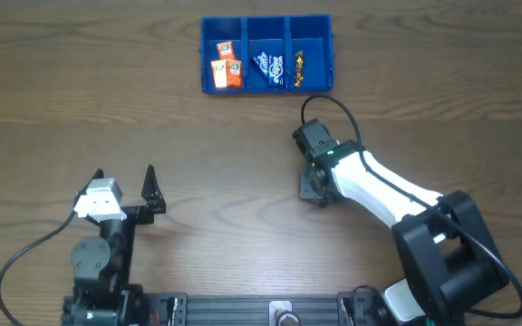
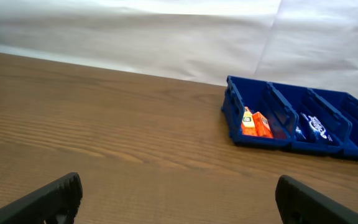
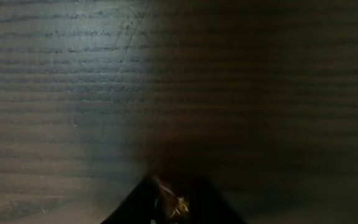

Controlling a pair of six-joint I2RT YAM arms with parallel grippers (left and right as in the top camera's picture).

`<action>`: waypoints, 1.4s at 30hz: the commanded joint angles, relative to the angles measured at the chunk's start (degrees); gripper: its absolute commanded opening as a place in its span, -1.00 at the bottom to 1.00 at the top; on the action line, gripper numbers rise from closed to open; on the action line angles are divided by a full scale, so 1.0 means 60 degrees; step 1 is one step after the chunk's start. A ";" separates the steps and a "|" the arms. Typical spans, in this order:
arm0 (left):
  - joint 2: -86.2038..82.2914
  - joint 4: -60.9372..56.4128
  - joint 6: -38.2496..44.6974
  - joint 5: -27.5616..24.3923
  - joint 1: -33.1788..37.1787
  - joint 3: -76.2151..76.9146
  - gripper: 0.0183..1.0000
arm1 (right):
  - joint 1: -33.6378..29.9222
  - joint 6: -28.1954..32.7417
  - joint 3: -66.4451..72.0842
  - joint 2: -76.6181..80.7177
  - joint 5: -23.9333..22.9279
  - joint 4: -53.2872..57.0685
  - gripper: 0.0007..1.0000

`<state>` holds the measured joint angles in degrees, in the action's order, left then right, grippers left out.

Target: Sort Candies Into Trays

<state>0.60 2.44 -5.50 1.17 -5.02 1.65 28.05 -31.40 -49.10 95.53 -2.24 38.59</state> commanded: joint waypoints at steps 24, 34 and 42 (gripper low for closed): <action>-0.0055 0.0331 0.0135 0.0044 0.0036 -0.0229 1.00 | 0.0029 -0.0277 0.0047 0.0270 -0.0171 0.0113 -0.91; -0.0055 0.0331 0.0135 0.0047 0.0036 -0.0229 0.99 | -0.0441 0.0444 -0.3315 -0.0484 -0.1093 0.2102 -0.93; -0.0055 0.0331 0.0135 0.0044 0.0036 -0.0229 1.00 | -0.1559 0.2845 -0.9952 0.2546 -0.2878 0.1628 -0.90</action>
<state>0.58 2.46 -5.48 1.17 -5.02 1.65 20.51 -21.91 -100.49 101.21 -14.98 51.46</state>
